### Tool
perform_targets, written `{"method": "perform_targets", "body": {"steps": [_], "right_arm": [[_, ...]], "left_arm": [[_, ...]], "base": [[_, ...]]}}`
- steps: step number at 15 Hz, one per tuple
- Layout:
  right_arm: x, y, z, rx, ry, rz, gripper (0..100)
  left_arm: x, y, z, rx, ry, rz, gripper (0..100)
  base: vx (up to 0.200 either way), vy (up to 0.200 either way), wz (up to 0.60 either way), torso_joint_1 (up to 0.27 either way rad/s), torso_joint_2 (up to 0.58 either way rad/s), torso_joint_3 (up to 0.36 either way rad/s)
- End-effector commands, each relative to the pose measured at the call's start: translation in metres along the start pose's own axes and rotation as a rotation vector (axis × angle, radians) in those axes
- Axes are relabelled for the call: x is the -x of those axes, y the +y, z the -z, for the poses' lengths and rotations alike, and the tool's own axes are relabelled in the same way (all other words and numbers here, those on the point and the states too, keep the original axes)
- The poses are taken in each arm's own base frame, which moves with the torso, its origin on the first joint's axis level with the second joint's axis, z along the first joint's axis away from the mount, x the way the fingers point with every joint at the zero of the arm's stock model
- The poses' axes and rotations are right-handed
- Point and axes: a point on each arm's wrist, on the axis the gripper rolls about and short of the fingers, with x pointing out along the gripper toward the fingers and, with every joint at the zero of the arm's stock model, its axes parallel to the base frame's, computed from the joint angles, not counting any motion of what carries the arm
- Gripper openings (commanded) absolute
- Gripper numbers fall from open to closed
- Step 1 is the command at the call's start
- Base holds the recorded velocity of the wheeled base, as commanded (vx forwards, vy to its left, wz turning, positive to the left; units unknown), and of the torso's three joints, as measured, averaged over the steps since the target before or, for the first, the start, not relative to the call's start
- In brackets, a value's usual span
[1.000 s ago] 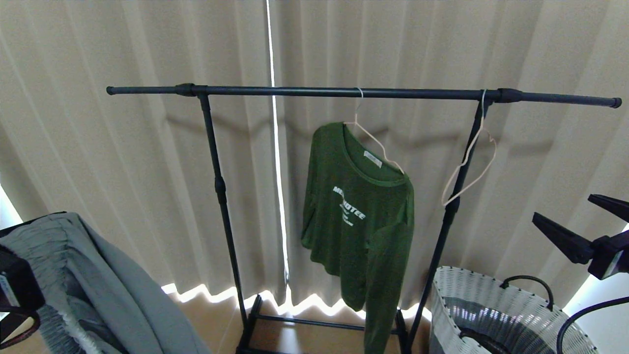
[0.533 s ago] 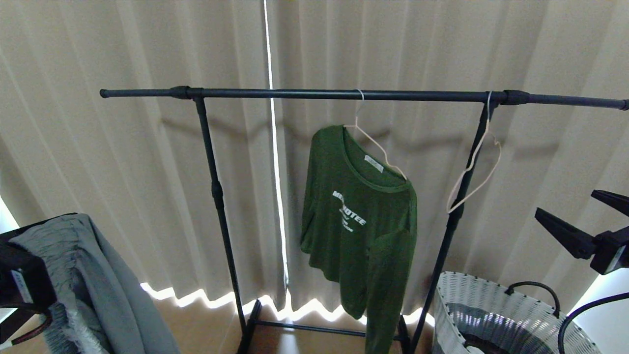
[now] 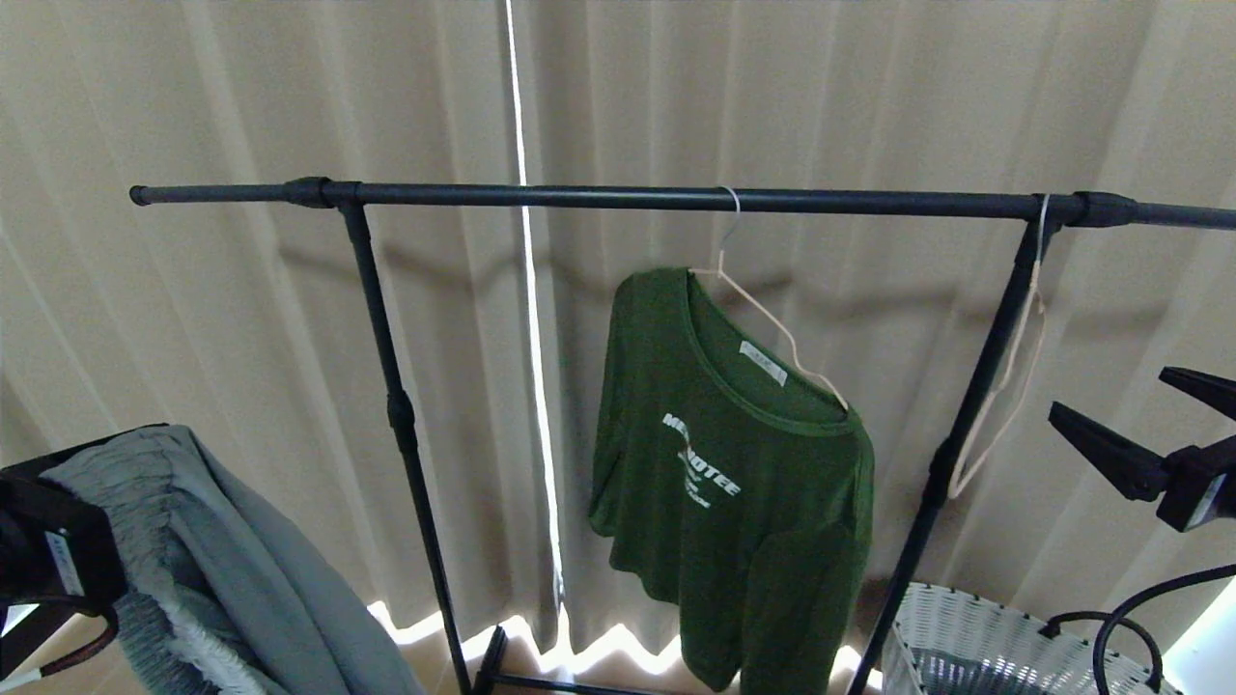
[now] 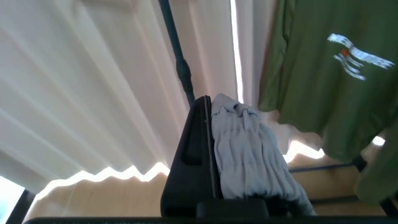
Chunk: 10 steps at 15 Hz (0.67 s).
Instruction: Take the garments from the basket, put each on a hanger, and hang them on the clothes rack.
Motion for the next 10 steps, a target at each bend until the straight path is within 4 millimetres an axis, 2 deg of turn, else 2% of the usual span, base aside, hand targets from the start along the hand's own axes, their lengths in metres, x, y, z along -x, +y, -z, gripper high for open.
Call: {"method": "perform_targets", "body": {"steps": [1, 3, 7, 9, 10], "right_arm": [[-0.001, -0.001, -0.007, 0.002, -0.006, 0.000, 100], [0.000, -0.004, -0.021, -0.006, 0.020, 0.001, 100], [-0.006, -0.011, -0.064, -0.069, 0.216, 0.022, 100], [-0.022, -0.007, -0.080, -0.101, 0.284, 0.040, 100], [-0.041, 0.000, -0.087, -0.130, 0.326, 0.062, 100]], "left_arm": [[-0.002, -0.002, 0.004, 0.000, 0.014, 0.022, 0], [-0.001, -0.002, 0.005, 0.004, -0.008, 0.055, 0], [-0.003, -0.003, 0.010, 0.006, -0.009, 0.061, 0], [-0.003, -0.004, 0.010, 0.006, -0.012, 0.068, 0], [-0.002, -0.004, 0.011, 0.006, -0.018, 0.074, 0]], "base": [[0.000, 0.000, 0.00, 0.000, 0.00, 0.000], [0.000, 0.000, 0.00, 0.000, 0.00, 0.000], [0.000, 0.000, 0.00, 0.000, 0.00, 0.000], [0.000, 0.000, 0.00, 0.000, 0.00, 0.000], [0.000, 0.000, 0.00, 0.000, 0.00, 0.000]]}}
